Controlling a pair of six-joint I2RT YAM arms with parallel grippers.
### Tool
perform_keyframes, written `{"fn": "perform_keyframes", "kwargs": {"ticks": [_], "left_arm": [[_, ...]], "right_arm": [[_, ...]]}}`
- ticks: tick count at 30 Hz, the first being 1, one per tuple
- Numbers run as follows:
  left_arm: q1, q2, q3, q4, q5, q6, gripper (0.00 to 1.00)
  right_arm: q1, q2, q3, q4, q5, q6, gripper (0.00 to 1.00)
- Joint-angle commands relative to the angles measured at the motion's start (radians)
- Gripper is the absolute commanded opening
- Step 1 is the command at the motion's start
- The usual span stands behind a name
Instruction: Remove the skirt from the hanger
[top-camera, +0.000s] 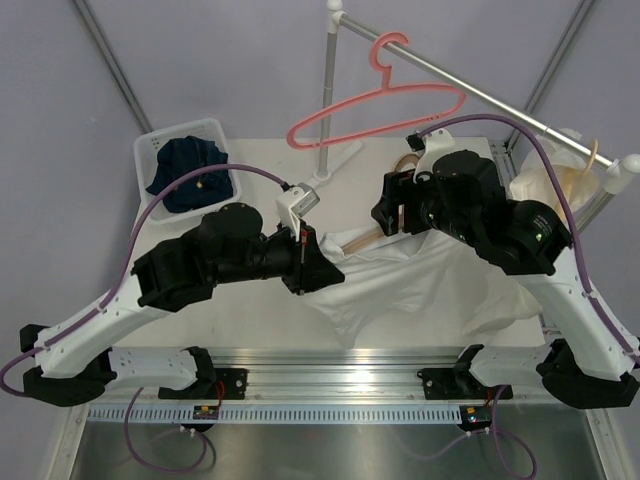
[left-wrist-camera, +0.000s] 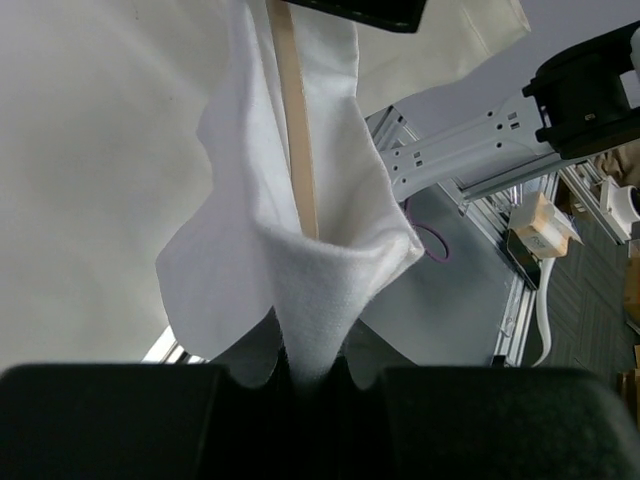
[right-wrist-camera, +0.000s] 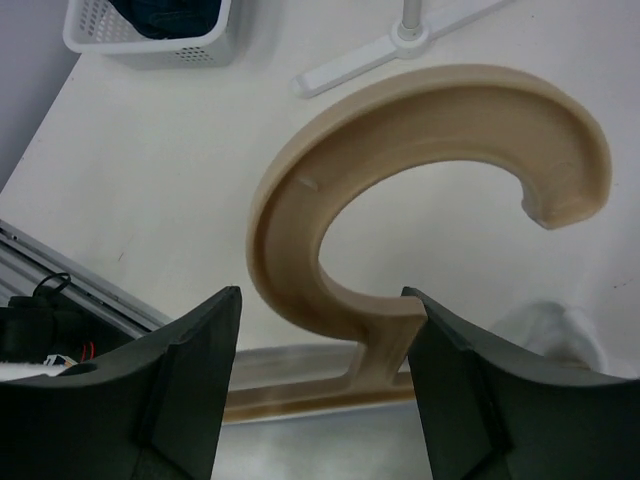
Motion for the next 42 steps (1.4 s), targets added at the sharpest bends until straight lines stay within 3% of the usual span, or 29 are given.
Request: {"fn": "perform_keyframes", "kwargs": {"ticks": [1,2,8,9,10,11,12,15,22,35,42], "left_arm": [[0.002,-0.050,-0.005,0.164,0.079,-0.016,0.00],[0.002,-0.056,-0.017,0.170,0.085,-0.021,0.00],[0.002,-0.081,-0.064,0.268,0.138,-0.058,0.00],[0.002,-0.075,-0.060,0.270,0.149,-0.059,0.01],[0.004,-0.069,-0.052,0.240,0.148,-0.058,0.10],[0.004,-0.063,-0.045,0.218,0.140,-0.052,0.28],[0.004,-0.055,-0.038,0.198,0.134,-0.047,0.58],[0.004,-0.067,-0.066,0.189,0.160,-0.024,0.72],[0.004,-0.104,-0.103,0.160,0.163,0.019,0.83],[0.004,-0.130,-0.112,0.160,0.130,0.033,0.77],[0.004,-0.064,0.133,-0.078,-0.003,0.166,0.94]], "right_arm": [[-0.015,-0.050,-0.050,0.106,0.004,-0.019,0.70],[-0.015,-0.057,-0.059,0.116,-0.003,-0.016,0.66],[-0.019,-0.111,-0.131,0.149,-0.009,0.013,0.00],[-0.019,-0.138,-0.142,0.155,-0.009,0.019,0.00],[-0.019,-0.149,-0.151,0.157,-0.005,0.024,0.00],[-0.019,-0.157,-0.148,0.148,0.013,0.036,0.00],[-0.019,-0.163,-0.122,0.136,0.024,0.042,0.00],[-0.019,-0.145,-0.049,0.045,0.070,0.061,0.00],[-0.021,-0.067,0.188,-0.148,0.110,0.096,0.00],[-0.032,-0.037,0.263,-0.213,0.101,0.139,0.00],[-0.032,-0.065,0.157,-0.177,0.047,0.130,0.00]]}}
